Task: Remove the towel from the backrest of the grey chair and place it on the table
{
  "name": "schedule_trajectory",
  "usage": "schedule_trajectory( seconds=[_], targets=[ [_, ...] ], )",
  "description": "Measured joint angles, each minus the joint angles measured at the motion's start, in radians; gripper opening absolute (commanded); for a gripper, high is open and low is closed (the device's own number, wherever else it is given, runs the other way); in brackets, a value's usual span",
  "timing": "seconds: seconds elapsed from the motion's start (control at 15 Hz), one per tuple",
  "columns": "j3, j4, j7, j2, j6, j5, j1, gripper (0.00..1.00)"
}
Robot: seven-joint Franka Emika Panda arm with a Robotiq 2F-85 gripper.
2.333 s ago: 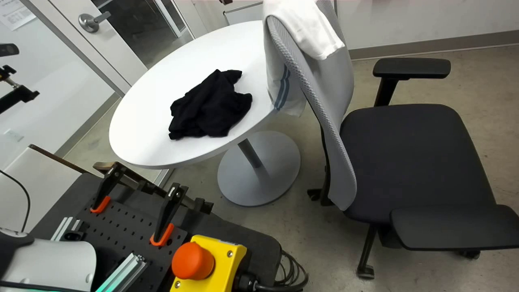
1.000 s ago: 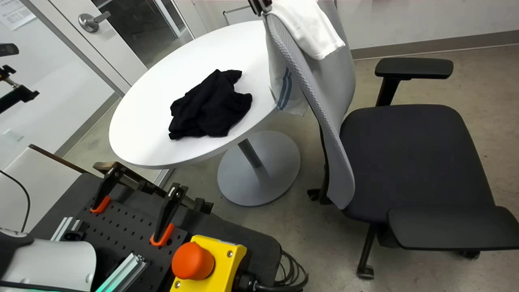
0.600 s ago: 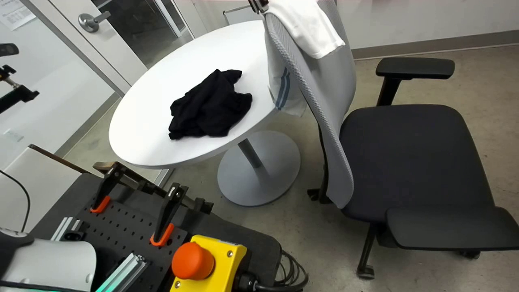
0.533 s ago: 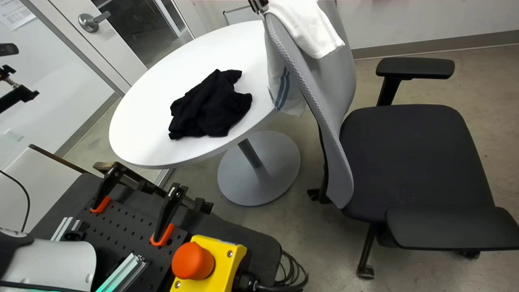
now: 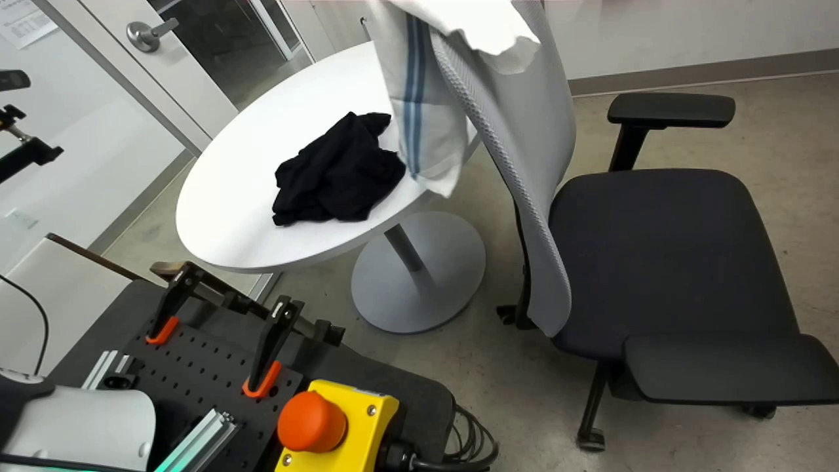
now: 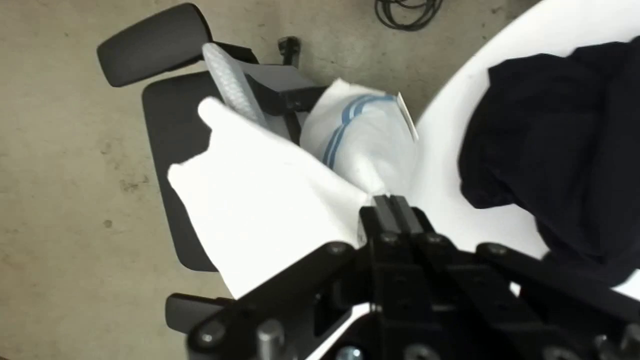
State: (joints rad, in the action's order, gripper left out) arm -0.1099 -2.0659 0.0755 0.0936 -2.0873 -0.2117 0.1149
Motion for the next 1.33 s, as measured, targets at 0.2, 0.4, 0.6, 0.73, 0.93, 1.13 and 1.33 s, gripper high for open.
schedule_trajectory(
  seconds=[0.2,0.4,0.6,0.73,0.93,1.13,1.33],
  targets=[
    [0.024,-0.037,0.100,-0.161,0.054,0.147,-0.008,0.00],
    [0.035,-0.069,0.165,-0.307,0.131,0.256,-0.044,0.00],
    [0.056,-0.092,0.178,-0.391,0.183,0.326,-0.105,0.00],
    [0.082,-0.112,0.178,-0.410,0.185,0.361,-0.151,0.00],
    [0.131,-0.147,0.178,-0.402,0.171,0.405,-0.216,0.00],
    [0.183,-0.177,0.178,-0.369,0.124,0.435,-0.271,0.00],
    [0.225,-0.188,0.177,-0.312,0.069,0.441,-0.304,0.00]
  ],
)
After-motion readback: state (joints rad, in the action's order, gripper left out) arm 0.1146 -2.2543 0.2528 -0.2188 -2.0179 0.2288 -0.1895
